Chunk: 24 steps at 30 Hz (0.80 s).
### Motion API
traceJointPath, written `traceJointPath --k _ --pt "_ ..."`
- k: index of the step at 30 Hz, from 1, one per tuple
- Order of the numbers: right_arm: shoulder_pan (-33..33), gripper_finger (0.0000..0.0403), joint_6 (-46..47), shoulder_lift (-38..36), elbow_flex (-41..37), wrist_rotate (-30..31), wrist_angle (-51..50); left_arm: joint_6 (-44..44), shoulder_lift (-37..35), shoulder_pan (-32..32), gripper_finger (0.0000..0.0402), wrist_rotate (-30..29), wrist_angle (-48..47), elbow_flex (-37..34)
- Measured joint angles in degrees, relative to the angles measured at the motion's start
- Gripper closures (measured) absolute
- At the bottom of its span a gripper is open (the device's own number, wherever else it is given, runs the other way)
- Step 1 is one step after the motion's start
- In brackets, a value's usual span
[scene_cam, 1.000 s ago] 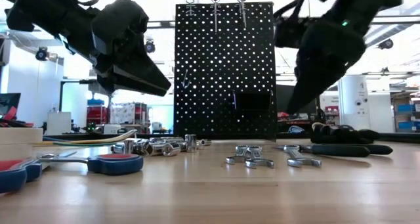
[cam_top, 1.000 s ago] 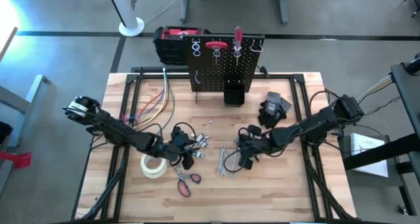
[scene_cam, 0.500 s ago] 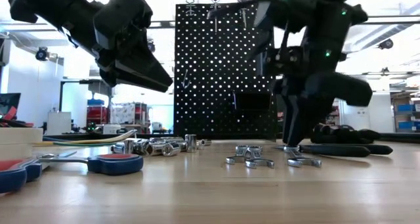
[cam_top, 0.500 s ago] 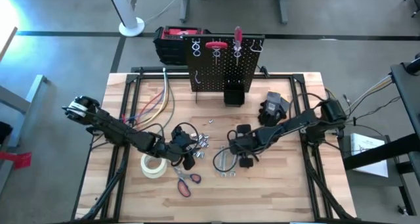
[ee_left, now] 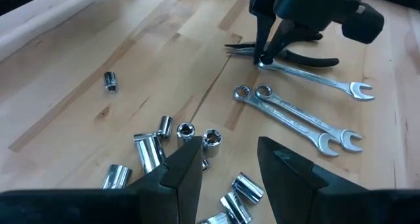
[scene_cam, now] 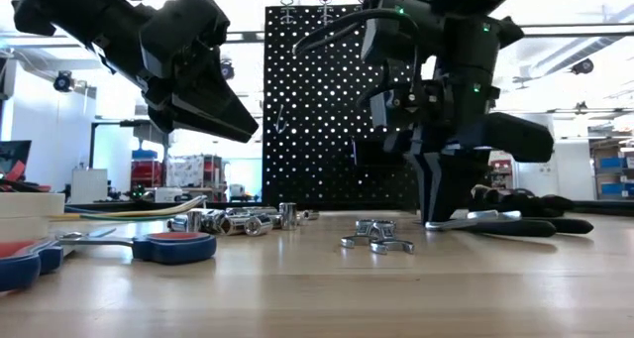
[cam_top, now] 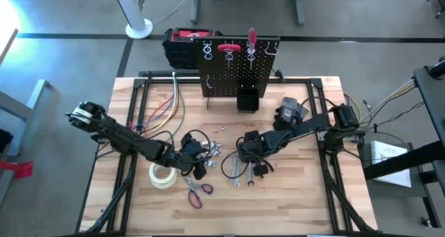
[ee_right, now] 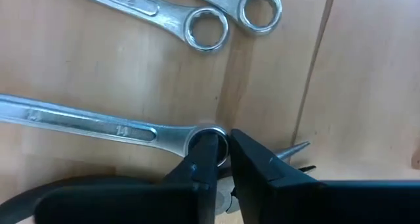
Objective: Hang tools onto peg board
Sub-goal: Hang the right wrench on the peg board
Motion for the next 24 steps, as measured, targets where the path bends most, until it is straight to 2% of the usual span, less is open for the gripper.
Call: traceJointPath --k 6,10,18,22,24 --pt "-0.08 0.04 1.0 -1.38 0.32 1.49 -1.33 -0.18 0.0 -0.09 0.0265 0.02 -0.55 -0.02" --pt "1.42 0.0402 1.99 -4.77 0.66 8.78 -4.47 -0.68 0.0 -0.11 0.0265 0.6 -0.54 -0.02" --pt "8.11 0.0403 4.58 -14.93 3.57 32.08 -6.63 1.63 0.0 -0.07 0.0265 -0.1 4.72 -0.09" --pt "11.99 0.0402 2.93 -17.92 5.13 47.48 -5.69 7.47 0.0 0.61 0.0265 -1.06 13.51 -0.11" --pt "13.45 0.0402 0.73 -17.8 5.64 52.84 -5.85 10.39 -0.02 1.2 0.0265 0.01 18.92 -0.09"
